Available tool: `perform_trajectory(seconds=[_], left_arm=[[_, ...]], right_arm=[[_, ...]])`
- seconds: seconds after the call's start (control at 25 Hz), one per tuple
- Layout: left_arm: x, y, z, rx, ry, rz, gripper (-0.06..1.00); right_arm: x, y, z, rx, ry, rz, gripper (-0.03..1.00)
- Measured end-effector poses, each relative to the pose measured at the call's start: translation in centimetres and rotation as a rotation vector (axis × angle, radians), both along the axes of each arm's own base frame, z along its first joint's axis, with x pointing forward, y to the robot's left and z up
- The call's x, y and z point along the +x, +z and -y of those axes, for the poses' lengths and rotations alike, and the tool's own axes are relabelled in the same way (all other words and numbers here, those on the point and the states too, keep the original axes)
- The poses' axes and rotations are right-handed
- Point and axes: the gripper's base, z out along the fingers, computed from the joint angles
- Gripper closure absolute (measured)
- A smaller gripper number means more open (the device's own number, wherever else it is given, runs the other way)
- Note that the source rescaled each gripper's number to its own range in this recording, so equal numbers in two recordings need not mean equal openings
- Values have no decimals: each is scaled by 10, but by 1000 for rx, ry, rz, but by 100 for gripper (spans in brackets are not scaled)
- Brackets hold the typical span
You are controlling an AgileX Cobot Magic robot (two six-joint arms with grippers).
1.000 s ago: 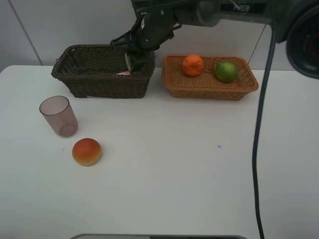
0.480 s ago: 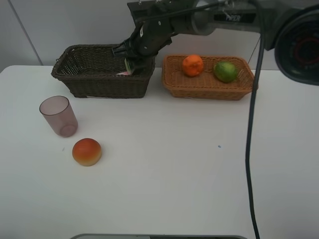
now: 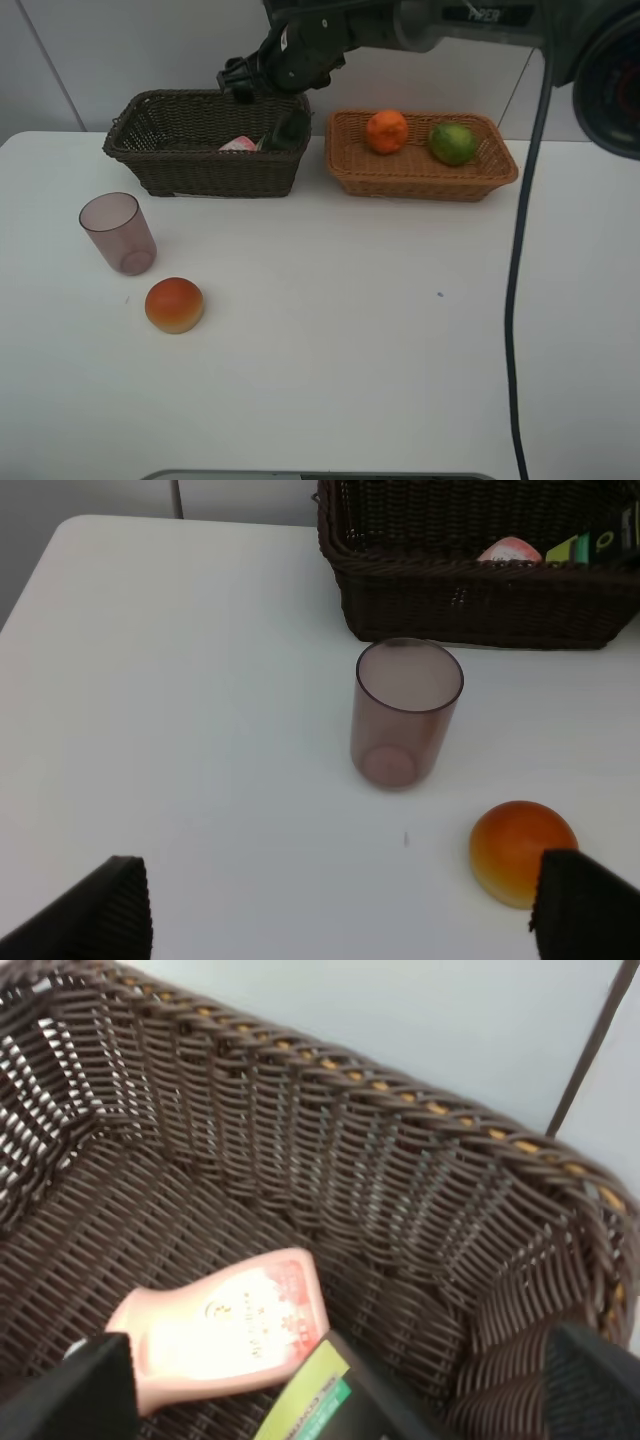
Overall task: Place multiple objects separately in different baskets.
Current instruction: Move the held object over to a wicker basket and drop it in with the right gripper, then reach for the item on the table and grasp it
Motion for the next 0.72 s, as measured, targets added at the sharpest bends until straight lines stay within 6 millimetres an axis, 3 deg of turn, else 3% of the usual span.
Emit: perform_trajectory(seconds=[0.52, 0.72], left_arm=[[0, 0, 0, 0, 0, 0, -3], [0, 0, 0, 0, 0, 0, -3]], right_arm=[[-24, 62, 22, -37, -50, -45, 19], [-46, 67, 45, -81, -79, -143, 18]])
